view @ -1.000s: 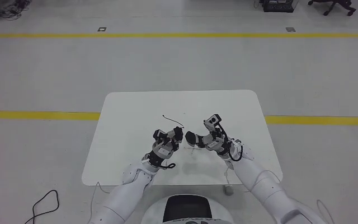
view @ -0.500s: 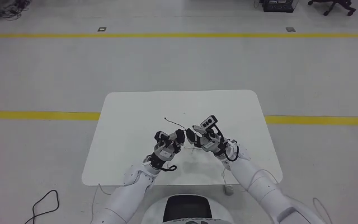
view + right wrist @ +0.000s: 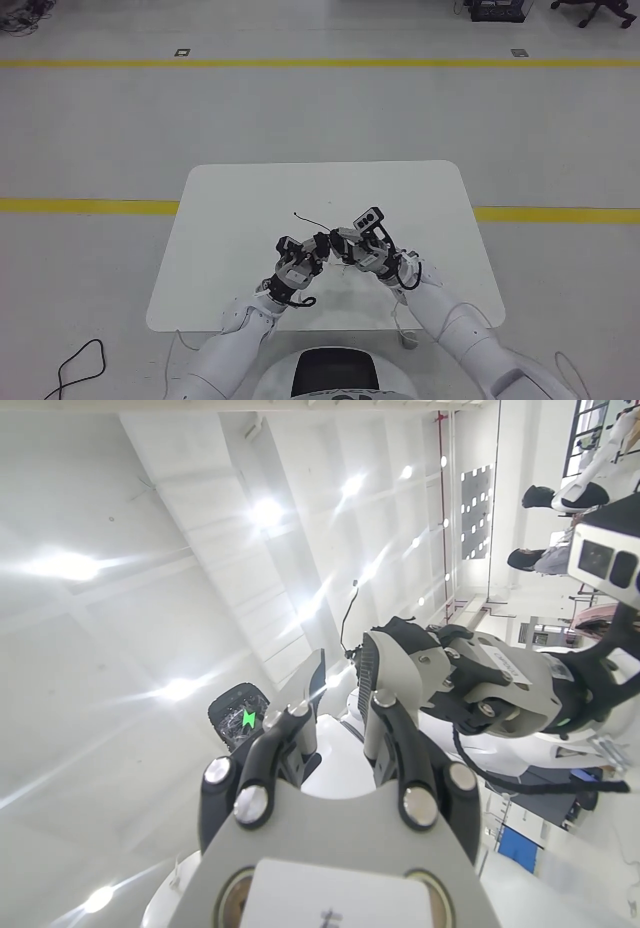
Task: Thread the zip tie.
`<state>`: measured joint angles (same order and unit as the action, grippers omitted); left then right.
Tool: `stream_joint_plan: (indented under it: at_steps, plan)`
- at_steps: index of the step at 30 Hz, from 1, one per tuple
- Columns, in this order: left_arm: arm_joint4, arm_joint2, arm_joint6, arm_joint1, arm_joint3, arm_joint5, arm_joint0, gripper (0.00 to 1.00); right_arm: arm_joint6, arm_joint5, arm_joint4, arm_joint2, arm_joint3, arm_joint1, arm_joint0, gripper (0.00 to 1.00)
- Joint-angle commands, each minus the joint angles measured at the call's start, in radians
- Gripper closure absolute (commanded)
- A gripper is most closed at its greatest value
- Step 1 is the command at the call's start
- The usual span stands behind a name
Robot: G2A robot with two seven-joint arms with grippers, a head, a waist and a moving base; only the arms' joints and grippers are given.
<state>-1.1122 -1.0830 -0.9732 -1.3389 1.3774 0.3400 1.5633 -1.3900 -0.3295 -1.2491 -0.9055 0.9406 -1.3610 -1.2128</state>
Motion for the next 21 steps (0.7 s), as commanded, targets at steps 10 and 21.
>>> stream_joint_plan:
  at_steps: [10,21]
  plan:
    - [-0.011,0.007,0.002,-0.001,-0.009,0.0,-0.007,1.0,0.0,-0.005,-0.004,0.002,0.002,-0.001,-0.003,0.92]
    - [-0.019,0.011,0.003,0.0,-0.016,0.0,-0.013,1.0,0.0,0.004,-0.006,0.007,-0.013,-0.003,0.004,1.0]
